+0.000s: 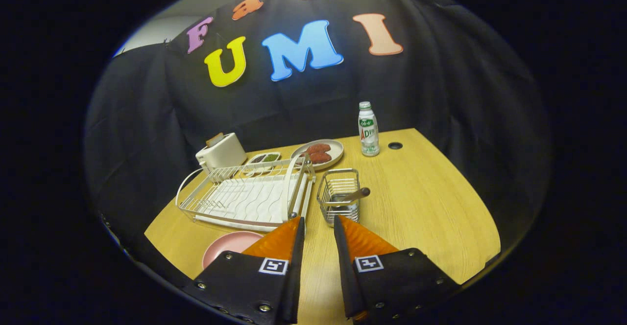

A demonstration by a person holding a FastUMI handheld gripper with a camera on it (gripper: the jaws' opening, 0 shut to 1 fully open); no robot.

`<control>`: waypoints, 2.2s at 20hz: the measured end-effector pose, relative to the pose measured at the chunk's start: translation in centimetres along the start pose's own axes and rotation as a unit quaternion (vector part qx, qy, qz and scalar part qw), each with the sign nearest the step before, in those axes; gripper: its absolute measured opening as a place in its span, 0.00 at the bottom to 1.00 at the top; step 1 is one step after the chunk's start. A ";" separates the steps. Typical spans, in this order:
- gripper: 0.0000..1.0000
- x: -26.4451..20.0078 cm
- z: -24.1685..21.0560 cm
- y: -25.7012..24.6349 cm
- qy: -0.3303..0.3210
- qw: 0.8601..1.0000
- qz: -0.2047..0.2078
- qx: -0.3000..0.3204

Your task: Take the plate from the dish rack, then take the spoon from the basket and place it into the plate.

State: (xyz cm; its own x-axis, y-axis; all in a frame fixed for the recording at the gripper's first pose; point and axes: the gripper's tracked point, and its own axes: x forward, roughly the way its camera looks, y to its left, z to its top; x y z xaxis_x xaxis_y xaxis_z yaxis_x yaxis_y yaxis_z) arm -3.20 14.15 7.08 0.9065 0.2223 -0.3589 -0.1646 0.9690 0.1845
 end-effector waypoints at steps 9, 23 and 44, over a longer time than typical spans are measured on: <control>0.35 -0.7 1.6 -3.5 -0.106 0.992 -0.030 -0.063; 0.35 8.4 1.6 -5.8 -0.152 0.988 -0.001 -0.034; 0.06 10.5 4.1 -4.1 -0.103 0.994 -0.025 -0.027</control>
State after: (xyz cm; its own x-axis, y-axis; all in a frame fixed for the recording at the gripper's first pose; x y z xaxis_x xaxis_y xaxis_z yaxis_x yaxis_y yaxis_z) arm 8.63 12.09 6.34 0.9734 0.1532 -0.1703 -0.1337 0.9837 0.1206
